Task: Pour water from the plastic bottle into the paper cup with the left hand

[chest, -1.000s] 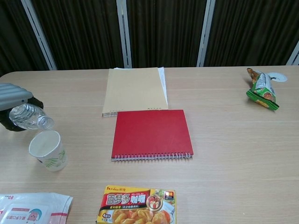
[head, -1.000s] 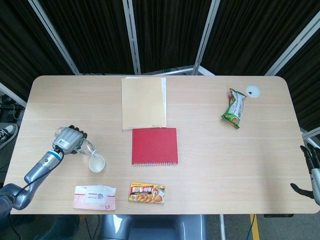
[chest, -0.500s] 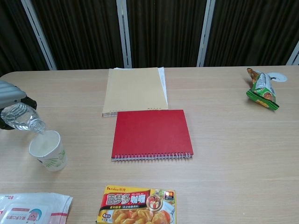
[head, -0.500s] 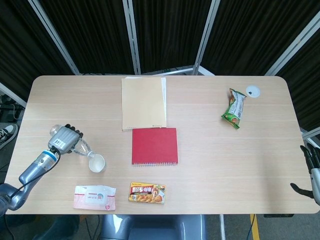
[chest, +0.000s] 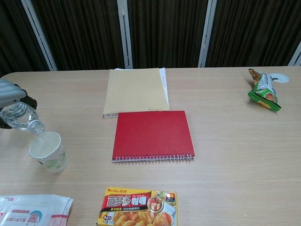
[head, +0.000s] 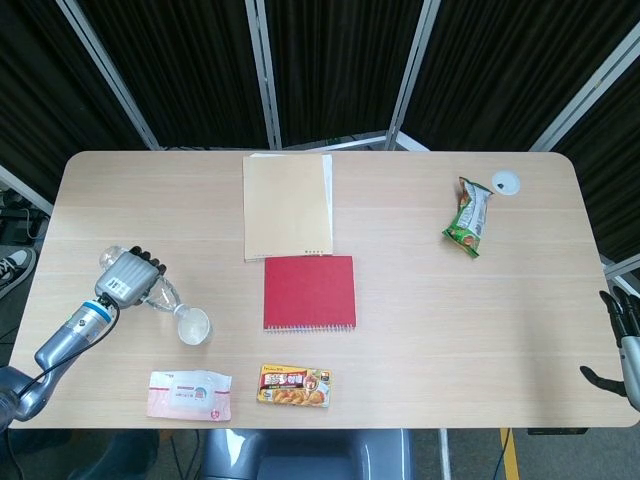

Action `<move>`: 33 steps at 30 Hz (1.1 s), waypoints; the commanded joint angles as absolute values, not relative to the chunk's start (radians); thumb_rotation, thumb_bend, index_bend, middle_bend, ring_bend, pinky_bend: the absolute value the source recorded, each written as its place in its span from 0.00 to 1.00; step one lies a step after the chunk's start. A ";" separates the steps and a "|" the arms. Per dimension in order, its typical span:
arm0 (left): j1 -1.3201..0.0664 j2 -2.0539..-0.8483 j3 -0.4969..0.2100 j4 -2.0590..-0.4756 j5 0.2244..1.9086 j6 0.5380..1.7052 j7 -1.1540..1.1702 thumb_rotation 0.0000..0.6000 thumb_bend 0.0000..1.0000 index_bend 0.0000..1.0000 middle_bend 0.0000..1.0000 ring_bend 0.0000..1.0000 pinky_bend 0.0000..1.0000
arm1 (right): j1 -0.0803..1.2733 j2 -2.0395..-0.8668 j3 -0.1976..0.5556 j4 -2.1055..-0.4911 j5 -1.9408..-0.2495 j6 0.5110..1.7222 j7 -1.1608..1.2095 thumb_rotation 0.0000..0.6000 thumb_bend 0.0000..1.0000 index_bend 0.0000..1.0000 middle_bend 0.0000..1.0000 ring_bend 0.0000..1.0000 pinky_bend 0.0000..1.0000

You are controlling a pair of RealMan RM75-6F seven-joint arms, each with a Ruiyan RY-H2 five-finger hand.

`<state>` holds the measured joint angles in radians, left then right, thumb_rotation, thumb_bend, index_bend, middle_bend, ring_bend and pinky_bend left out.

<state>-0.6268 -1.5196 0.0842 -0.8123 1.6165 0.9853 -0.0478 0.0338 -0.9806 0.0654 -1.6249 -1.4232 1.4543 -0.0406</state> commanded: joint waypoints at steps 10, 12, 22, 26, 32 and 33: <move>-0.624 -1.529 0.089 -0.775 1.636 1.033 -0.082 1.00 0.62 0.55 0.50 0.36 0.37 | 0.034 -0.981 0.066 -1.624 -1.420 1.453 -0.044 1.00 0.00 0.00 0.00 0.00 0.00; -0.622 -1.533 0.091 -0.765 1.638 1.040 -0.109 1.00 0.62 0.55 0.50 0.36 0.37 | 0.034 -0.983 0.066 -1.623 -1.419 1.452 -0.045 1.00 0.00 0.00 0.00 0.00 0.00; -0.605 -1.539 0.091 -0.744 1.619 1.052 -0.388 1.00 0.61 0.56 0.50 0.36 0.37 | 0.035 -0.985 0.066 -1.623 -1.417 1.448 -0.051 1.00 0.00 0.00 0.00 0.00 0.00; -0.602 -1.525 0.080 -0.779 1.586 1.014 -0.518 1.00 0.60 0.56 0.50 0.36 0.37 | 0.035 -0.985 0.065 -1.625 -1.418 1.448 -0.054 1.00 0.00 0.00 0.00 0.00 0.00; -0.609 -1.485 0.027 -0.882 1.521 0.979 -0.763 1.00 0.59 0.56 0.50 0.36 0.37 | 0.037 -0.988 0.065 -1.626 -1.419 1.446 -0.059 1.00 0.00 0.00 0.00 0.00 0.00; -0.613 -1.475 0.013 -0.908 1.509 0.976 -0.810 1.00 0.59 0.55 0.50 0.36 0.37 | 0.038 -0.988 0.065 -1.627 -1.420 1.446 -0.061 1.00 0.00 0.00 0.00 0.00 0.00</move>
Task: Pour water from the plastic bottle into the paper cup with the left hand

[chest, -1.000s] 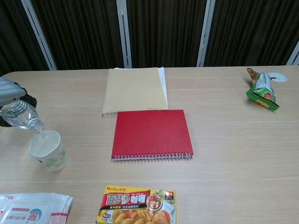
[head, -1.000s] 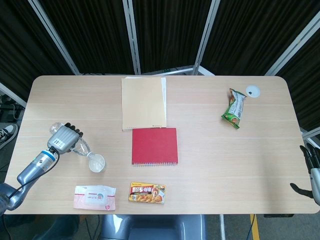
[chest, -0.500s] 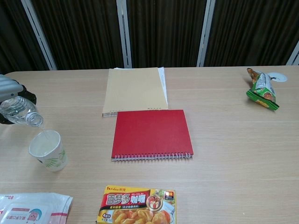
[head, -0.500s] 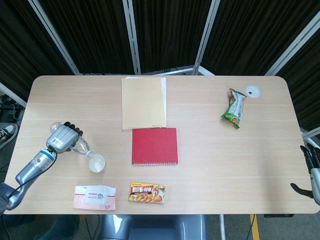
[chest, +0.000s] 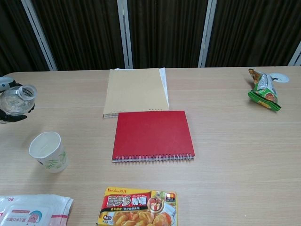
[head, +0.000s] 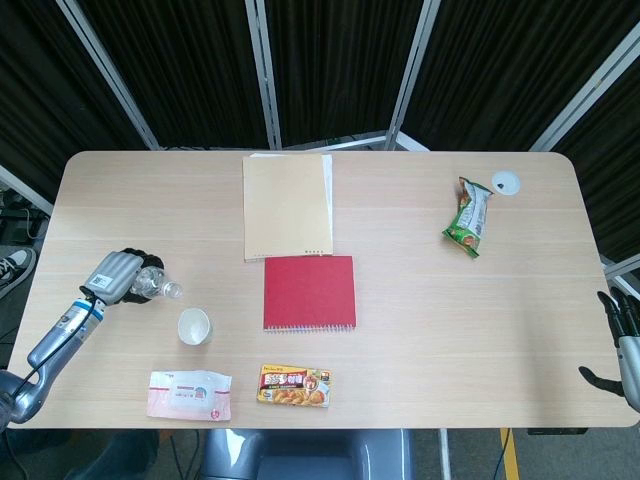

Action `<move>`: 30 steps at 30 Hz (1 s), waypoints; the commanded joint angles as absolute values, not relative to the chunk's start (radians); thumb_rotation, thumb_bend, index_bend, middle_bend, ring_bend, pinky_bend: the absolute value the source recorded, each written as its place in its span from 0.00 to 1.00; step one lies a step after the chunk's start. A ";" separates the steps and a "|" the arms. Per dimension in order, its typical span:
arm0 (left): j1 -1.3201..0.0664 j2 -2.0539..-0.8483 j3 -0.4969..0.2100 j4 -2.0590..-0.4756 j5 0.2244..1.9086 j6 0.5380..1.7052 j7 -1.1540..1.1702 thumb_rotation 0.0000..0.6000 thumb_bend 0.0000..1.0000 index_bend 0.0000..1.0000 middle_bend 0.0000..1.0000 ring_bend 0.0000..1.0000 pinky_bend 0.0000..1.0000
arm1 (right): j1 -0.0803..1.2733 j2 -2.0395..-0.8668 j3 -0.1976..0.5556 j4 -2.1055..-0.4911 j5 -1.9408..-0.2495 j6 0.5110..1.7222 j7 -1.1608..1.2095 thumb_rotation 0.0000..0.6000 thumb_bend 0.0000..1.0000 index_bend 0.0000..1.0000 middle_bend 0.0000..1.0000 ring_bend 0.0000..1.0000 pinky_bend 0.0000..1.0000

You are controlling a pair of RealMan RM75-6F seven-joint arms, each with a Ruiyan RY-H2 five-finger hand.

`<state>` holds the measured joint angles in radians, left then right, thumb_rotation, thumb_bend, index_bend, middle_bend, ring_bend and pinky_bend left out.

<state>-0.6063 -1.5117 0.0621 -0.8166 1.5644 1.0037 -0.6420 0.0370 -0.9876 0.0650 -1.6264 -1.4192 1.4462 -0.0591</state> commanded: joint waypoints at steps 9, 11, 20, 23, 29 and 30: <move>-0.646 -1.430 -0.082 -1.092 1.408 0.893 -1.001 1.00 0.57 0.55 0.50 0.36 0.37 | 0.041 -0.992 0.063 -1.631 -1.420 1.440 -0.072 1.00 0.00 0.00 0.00 0.00 0.00; -0.649 -1.442 -0.109 -1.113 1.379 0.888 -1.019 1.00 0.55 0.55 0.50 0.36 0.37 | 0.042 -0.993 0.064 -1.630 -1.419 1.439 -0.073 1.00 0.00 0.00 0.00 0.00 0.00; -0.664 -1.503 -0.180 -1.142 1.280 0.817 -1.061 1.00 0.44 0.55 0.49 0.36 0.37 | 0.045 -0.994 0.064 -1.620 -1.408 1.426 -0.063 1.00 0.00 0.00 0.00 0.00 0.00; -0.666 -1.536 -0.187 -1.133 1.274 0.797 -1.087 1.00 0.38 0.54 0.49 0.36 0.37 | 0.048 -0.998 0.066 -1.612 -1.399 1.417 -0.065 1.00 0.00 0.00 0.00 0.00 0.00; -0.665 -1.596 -0.198 -1.082 1.278 0.797 -1.115 1.00 0.38 0.55 0.49 0.36 0.37 | 0.052 -1.001 0.068 -1.605 -1.390 1.408 -0.065 1.00 0.00 0.00 0.00 0.00 0.00; -0.664 -1.607 -0.199 -1.070 1.277 0.801 -1.111 1.00 0.38 0.55 0.49 0.36 0.37 | 0.052 -1.002 0.068 -1.605 -1.389 1.406 -0.065 1.00 0.00 0.00 0.00 0.00 0.00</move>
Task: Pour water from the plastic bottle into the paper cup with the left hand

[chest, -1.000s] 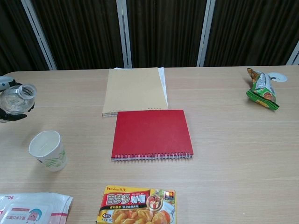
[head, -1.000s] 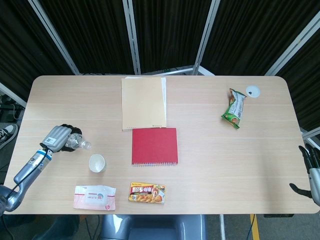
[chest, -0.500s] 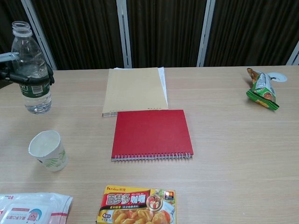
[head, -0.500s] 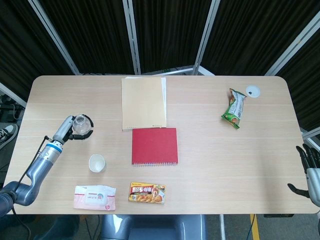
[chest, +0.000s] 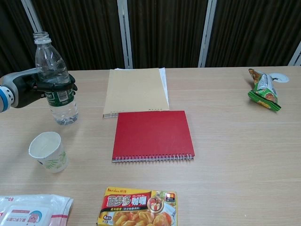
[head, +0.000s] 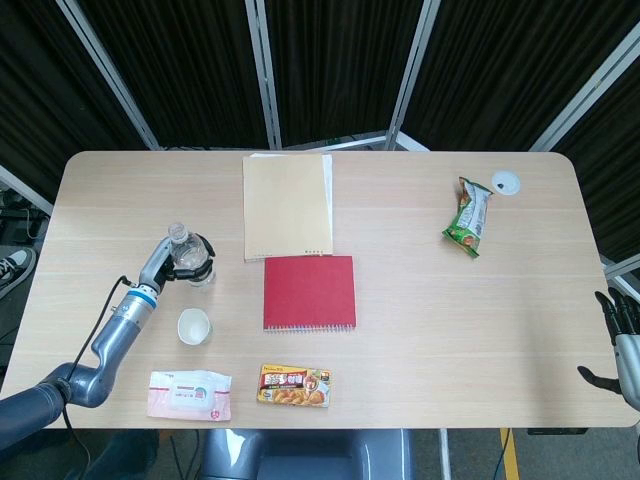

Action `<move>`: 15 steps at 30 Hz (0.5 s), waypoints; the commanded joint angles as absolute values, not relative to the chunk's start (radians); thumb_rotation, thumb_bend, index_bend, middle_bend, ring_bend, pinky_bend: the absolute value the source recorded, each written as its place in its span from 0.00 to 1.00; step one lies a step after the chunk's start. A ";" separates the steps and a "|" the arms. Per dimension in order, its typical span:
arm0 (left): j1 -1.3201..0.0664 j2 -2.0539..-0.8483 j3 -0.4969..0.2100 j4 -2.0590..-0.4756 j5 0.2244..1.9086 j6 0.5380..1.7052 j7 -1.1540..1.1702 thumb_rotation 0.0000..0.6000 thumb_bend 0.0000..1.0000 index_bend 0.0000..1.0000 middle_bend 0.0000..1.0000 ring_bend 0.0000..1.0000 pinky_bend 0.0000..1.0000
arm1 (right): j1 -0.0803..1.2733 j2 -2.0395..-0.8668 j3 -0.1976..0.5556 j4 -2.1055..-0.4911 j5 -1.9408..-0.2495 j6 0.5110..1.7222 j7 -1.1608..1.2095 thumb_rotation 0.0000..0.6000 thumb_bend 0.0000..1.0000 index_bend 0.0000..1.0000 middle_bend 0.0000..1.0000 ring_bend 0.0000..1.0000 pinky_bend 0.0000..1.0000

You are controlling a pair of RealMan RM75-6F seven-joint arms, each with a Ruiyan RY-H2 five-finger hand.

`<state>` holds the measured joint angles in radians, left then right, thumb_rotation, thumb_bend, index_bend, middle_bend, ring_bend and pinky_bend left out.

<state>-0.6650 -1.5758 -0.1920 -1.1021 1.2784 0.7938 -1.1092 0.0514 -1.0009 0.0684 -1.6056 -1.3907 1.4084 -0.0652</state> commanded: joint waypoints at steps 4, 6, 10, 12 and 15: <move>-0.664 -1.656 -0.194 -1.008 1.287 0.811 -1.089 1.00 0.38 0.55 0.49 0.36 0.37 | 0.056 -1.004 0.069 -1.599 -1.384 1.398 -0.066 1.00 0.00 0.00 0.00 0.00 0.00; -0.664 -1.674 -0.194 -0.984 1.291 0.811 -1.095 1.00 0.38 0.55 0.49 0.36 0.37 | 0.058 -1.005 0.069 -1.596 -1.380 1.392 -0.066 1.00 0.00 0.00 0.00 0.00 0.00; -0.663 -1.709 -0.190 -0.928 1.311 0.819 -1.112 1.00 0.38 0.55 0.49 0.36 0.37 | 0.061 -1.009 0.070 -1.589 -1.373 1.384 -0.066 1.00 0.00 0.00 0.00 0.00 0.00; -0.665 -1.721 -0.182 -0.904 1.325 0.818 -1.109 1.00 0.37 0.55 0.49 0.36 0.37 | 0.061 -1.009 0.070 -1.589 -1.373 1.383 -0.067 1.00 0.00 0.00 0.00 0.00 0.00; -0.664 -1.735 -0.179 -0.879 1.335 0.818 -1.127 1.00 0.32 0.55 0.49 0.36 0.37 | 0.062 -1.011 0.069 -1.588 -1.370 1.380 -0.068 1.00 0.00 0.00 0.00 0.00 0.00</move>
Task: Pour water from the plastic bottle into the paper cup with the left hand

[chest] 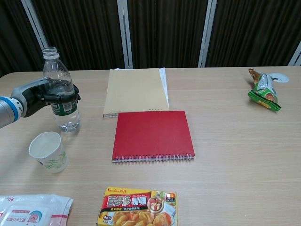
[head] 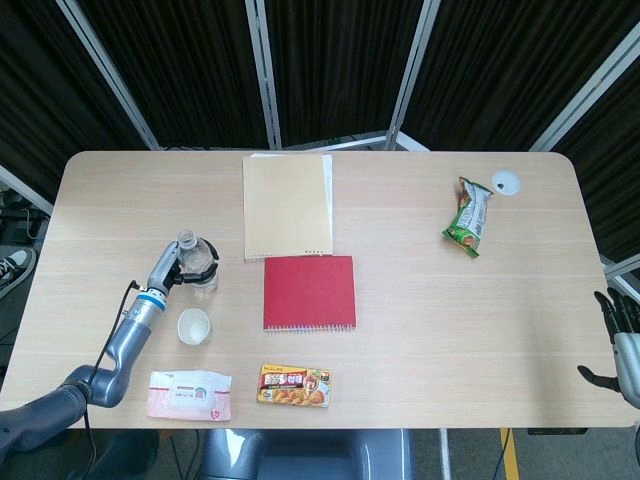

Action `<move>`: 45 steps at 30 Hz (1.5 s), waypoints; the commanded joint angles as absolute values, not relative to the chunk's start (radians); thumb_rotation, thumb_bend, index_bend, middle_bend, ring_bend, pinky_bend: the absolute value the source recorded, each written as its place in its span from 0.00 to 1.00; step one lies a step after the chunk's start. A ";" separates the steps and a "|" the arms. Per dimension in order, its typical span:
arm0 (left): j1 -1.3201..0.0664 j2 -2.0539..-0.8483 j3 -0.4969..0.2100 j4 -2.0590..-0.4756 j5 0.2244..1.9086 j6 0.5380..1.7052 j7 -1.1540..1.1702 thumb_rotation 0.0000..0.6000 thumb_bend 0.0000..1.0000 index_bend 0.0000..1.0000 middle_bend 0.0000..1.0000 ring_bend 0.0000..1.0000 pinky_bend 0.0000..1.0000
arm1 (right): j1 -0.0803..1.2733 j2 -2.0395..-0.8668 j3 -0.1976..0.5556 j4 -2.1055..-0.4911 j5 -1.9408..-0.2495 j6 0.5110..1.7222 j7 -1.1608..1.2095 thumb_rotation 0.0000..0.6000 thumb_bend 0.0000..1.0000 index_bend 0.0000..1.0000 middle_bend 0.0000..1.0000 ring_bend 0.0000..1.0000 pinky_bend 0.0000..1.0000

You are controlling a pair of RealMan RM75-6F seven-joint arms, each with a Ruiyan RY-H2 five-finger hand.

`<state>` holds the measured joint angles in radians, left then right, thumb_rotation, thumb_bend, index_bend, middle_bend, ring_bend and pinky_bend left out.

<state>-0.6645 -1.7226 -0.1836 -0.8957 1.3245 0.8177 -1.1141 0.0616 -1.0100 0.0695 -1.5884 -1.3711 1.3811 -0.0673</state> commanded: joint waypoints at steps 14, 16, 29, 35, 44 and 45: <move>-0.660 -1.755 -0.175 -0.831 1.357 0.822 -1.166 1.00 0.19 0.40 0.36 0.29 0.34 | 0.062 -1.011 0.068 -1.588 -1.371 1.381 -0.069 1.00 0.00 0.00 0.00 0.00 0.00; -0.659 -1.757 -0.172 -0.823 1.359 0.825 -1.161 1.00 0.19 0.38 0.33 0.28 0.30 | 0.062 -1.011 0.068 -1.589 -1.371 1.381 -0.069 1.00 0.00 0.00 0.00 0.00 0.00; -0.652 -1.726 -0.145 -0.849 1.402 0.841 -1.171 1.00 0.18 0.25 0.19 0.19 0.24 | 0.060 -1.007 0.067 -1.596 -1.376 1.388 -0.068 1.00 0.00 0.00 0.00 0.00 0.00; -0.636 -1.673 -0.126 -0.913 1.419 0.861 -1.142 1.00 0.18 0.25 0.18 0.18 0.24 | 0.055 -0.999 0.064 -1.603 -1.388 1.399 -0.057 1.00 0.00 0.00 0.00 0.00 0.00; -0.604 -1.584 -0.112 -1.059 1.414 0.881 -1.083 1.00 0.18 0.24 0.16 0.15 0.21 | 0.050 -0.984 0.059 -1.616 -1.405 1.409 -0.038 1.00 0.00 0.00 0.00 0.00 0.00; -0.601 -1.574 -0.110 -1.075 1.415 0.883 -1.075 1.00 0.18 0.23 0.15 0.14 0.19 | 0.050 -0.982 0.059 -1.618 -1.407 1.410 -0.037 1.00 0.00 0.00 0.00 0.00 0.00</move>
<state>-0.6101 -1.5943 -0.1156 -1.0490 1.4142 0.8759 -1.0924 0.0498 -0.9826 0.0591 -1.6172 -1.4067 1.4094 -0.0372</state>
